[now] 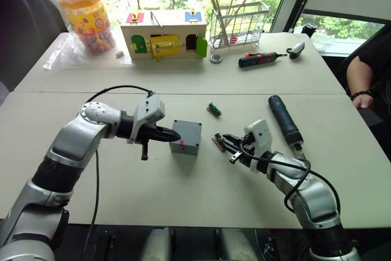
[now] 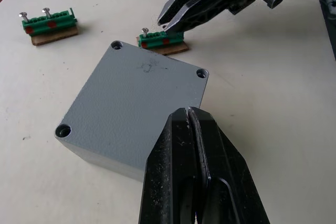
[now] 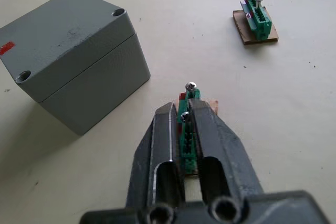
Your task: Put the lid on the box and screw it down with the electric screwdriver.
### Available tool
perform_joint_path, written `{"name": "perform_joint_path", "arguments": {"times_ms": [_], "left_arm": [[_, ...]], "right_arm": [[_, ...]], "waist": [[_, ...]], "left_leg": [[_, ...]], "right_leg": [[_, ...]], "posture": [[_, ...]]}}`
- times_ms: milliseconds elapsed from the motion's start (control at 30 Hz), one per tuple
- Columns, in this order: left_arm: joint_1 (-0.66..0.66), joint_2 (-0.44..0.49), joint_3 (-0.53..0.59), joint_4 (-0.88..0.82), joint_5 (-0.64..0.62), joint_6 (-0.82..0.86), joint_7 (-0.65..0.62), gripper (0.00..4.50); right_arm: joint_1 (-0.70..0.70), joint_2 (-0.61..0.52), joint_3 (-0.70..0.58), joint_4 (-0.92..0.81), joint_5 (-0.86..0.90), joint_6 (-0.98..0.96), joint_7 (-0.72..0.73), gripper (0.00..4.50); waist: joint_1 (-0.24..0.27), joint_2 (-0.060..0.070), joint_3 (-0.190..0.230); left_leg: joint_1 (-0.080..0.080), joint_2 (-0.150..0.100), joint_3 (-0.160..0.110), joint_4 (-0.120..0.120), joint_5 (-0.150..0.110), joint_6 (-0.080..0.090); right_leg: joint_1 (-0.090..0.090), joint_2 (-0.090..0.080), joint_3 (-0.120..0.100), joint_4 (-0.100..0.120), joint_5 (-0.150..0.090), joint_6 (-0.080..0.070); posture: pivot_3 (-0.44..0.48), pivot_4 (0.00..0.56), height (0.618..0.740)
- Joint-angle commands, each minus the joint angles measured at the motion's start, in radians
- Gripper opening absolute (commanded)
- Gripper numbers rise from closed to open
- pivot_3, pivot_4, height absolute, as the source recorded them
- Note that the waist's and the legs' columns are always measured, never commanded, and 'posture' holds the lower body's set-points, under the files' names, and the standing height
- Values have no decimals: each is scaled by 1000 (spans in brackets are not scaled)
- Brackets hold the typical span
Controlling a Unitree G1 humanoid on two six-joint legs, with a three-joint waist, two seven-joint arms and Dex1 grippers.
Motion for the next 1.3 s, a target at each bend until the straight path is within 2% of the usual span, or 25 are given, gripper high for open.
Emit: {"name": "perform_joint_path", "arguments": {"times_ms": [33, 367, 467, 633, 933, 1033, 1233, 1300], "left_arm": [[-11, 0, 14, -7, 1, -22, 4, 0], [-17, -5, 13, 8, 5, -32, 8, 0], [-15, -7, 10, 11, 6, -36, 10, 0], [-14, -8, 6, 13, 7, -35, 10, 0], [-13, -12, 8, 14, 8, -33, 15, 0], [-11, -11, 9, 12, 8, -32, 18, 0], [-7, -9, 11, 8, 8, -31, 23, 0], [-7, -8, 12, 8, 8, -30, 24, 0]], "right_arm": [[1, -6, 5, -12, -3, -20, 2, 56], [2, -7, -20, -33, 4, -26, -11, 56], [7, -10, -21, -45, 6, -24, -11, 856], [14, -10, -15, -53, 5, -18, -15, 3250], [2, 4, -11, -2, 7, -28, -14, 3250], [-6, 6, -9, 8, 7, -31, -12, 2678], [-8, 7, -5, 16, 6, -35, -12, 38], [-7, 7, -3, 16, 5, -36, -12, 38]], "waist": [[0, 0, 0], [0, 0, 0], [0, 0, 0], [0, 0, 0], [0, 0, 0], [0, 0, 0], [0, 0, 0], [0, 0, 0]], "left_leg": [[0, 0, 0, 0, 0, 0], [0, 0, 0, 0, 0, 0], [0, 0, 0, 0, 0, 0], [0, 0, 0, 0, 0, 0], [0, 0, 0, 0, 0, 0], [0, 0, 0, 0, 0, 0], [0, 0, 0, 0, 0, 0], [0, 0, 0, 0, 0, 0]], "right_leg": [[0, 0, 0, 0, 0, 0], [0, 0, 0, 0, 0, 0], [0, 0, 0, 0, 0, 0], [0, 0, 0, 0, 0, 0], [0, 0, 0, 0, 0, 0], [0, 0, 0, 0, 0, 0], [0, 0, 0, 0, 0, 0], [0, 0, 0, 0, 0, 0]], "posture": [[0, 150, 740], [0, 150, 740], [0, 150, 740], [0, 150, 740], [0, 150, 740], [0, 150, 740], [0, 150, 740], [0, 150, 740]]}}
